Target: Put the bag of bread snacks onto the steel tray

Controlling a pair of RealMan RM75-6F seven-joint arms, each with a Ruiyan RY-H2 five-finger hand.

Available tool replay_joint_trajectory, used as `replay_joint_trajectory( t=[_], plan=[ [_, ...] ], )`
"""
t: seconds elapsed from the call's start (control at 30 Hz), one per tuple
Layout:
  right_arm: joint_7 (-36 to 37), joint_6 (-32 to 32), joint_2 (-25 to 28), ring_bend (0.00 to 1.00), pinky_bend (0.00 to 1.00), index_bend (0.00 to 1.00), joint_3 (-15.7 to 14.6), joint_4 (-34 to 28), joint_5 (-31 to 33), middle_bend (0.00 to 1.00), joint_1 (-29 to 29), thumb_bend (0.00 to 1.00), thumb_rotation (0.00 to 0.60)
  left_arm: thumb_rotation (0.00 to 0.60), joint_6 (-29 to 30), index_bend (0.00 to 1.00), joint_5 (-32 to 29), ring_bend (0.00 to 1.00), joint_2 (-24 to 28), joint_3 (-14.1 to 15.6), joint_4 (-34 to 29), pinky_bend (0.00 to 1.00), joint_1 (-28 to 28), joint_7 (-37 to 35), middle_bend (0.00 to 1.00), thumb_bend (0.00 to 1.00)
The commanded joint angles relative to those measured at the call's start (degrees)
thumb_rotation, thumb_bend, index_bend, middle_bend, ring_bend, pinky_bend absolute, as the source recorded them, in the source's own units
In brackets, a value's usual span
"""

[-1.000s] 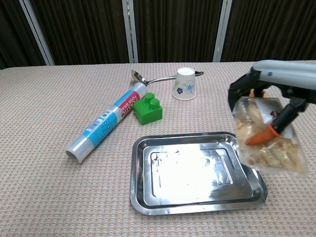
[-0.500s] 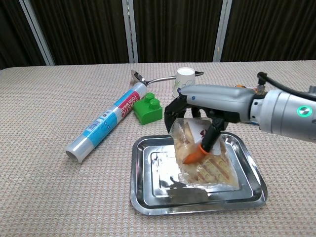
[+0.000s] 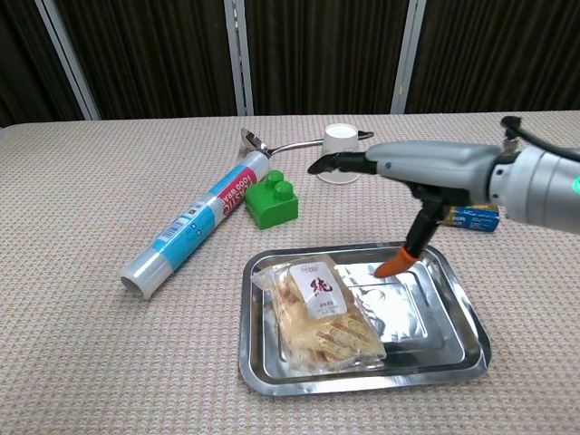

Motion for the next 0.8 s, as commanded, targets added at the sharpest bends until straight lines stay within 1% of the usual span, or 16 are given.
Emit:
replay_joint_trajectory(
  t=[0.03, 0.1, 0.2, 0.3, 0.37, 0.43, 0.53, 0.6, 0.7, 0.8],
  plan=[
    [0.98, 5.53, 3.69, 0.00, 0.14, 0.02, -0.91, -1.32, -0.57, 0.03, -3.88, 0.06, 0.600, 0.534, 0.04, 0.07, 0.09, 0.00, -0.11, -0.05, 0.09, 0.00, -0.06, -0.16, 0.00, 0.00],
    [2.15, 9.53, 4.98, 0.02, 0.20, 0.08, -1.46, -0.67, -1.33, 0.09, -6.48, 0.06, 0.600, 0.534, -0.01, 0.07, 0.08, 0.00, -0.19, -0.05, 0.19, 0.00, -0.09, -0.19, 0.00, 0.00],
    [3.45, 14.89, 6.31, 0.06, 0.23, 0.16, -2.32, 0.19, -2.39, 0.15, -9.99, 0.06, 0.600, 0.536, 0.00, 0.07, 0.06, 0.00, -0.37, -0.16, 0.27, 0.00, -0.17, -0.10, 0.00, 0.00],
    [4.46, 21.51, 7.65, 0.08, 0.23, 0.19, -4.19, 1.63, -4.30, 0.16, -14.63, 0.06, 0.600, 0.537, 0.10, 0.07, 0.24, 0.00, -0.71, -0.24, 0.30, 0.00, -0.31, 0.30, 0.00, 0.00],
    [4.10, 25.24, 8.13, 0.08, 0.22, 0.19, -5.44, 2.91, -5.00, 0.16, -17.46, 0.06, 0.600, 0.535, 0.16, 0.07, 0.34, 0.00, -0.90, -0.23, 0.20, 0.00, -0.34, 0.47, 0.00, 0.00],
    [3.28, 28.29, 8.28, 0.06, 0.21, 0.19, -6.38, 3.89, -5.11, 0.15, -19.88, 0.06, 0.600, 0.534, 0.29, 0.07, 0.41, 0.00, -1.04, -0.24, 0.09, 0.00, -0.33, 0.59, 0.00, 0.00],
    [2.19, 33.98, 8.27, 0.02, 0.16, 0.16, -7.68, 5.22, -5.54, 0.11, -24.17, 0.06, 0.600, 0.537, 0.60, 0.07, 0.62, 0.00, -1.31, -0.22, -0.06, 0.00, -0.27, 0.96, 0.00, 0.00],
    [1.89, 36.61, 8.44, 0.00, 0.11, 0.12, -8.10, 5.59, -5.73, 0.07, -26.18, 0.06, 0.600, 0.537, 0.75, 0.07, 0.74, 0.00, -1.37, -0.19, -0.23, 0.00, -0.23, 1.11, 0.00, 0.00],
    [1.91, 39.61, 9.24, 0.00, 0.04, 0.09, -8.77, 5.69, -5.72, 0.02, -28.92, 0.06, 0.600, 0.534, 1.31, 0.08, 1.00, 0.00, -1.51, -0.13, -0.48, 0.00, -0.01, 1.33, 0.00, 0.00],
    [2.63, 41.54, 10.10, 0.00, 0.00, 0.08, -9.67, 5.48, -6.10, 0.00, -31.18, 0.06, 0.600, 0.532, 1.82, 0.08, 1.39, 0.00, -1.46, 0.19, -0.88, 0.00, 0.34, 1.61, 0.00, 0.00]
  ],
)
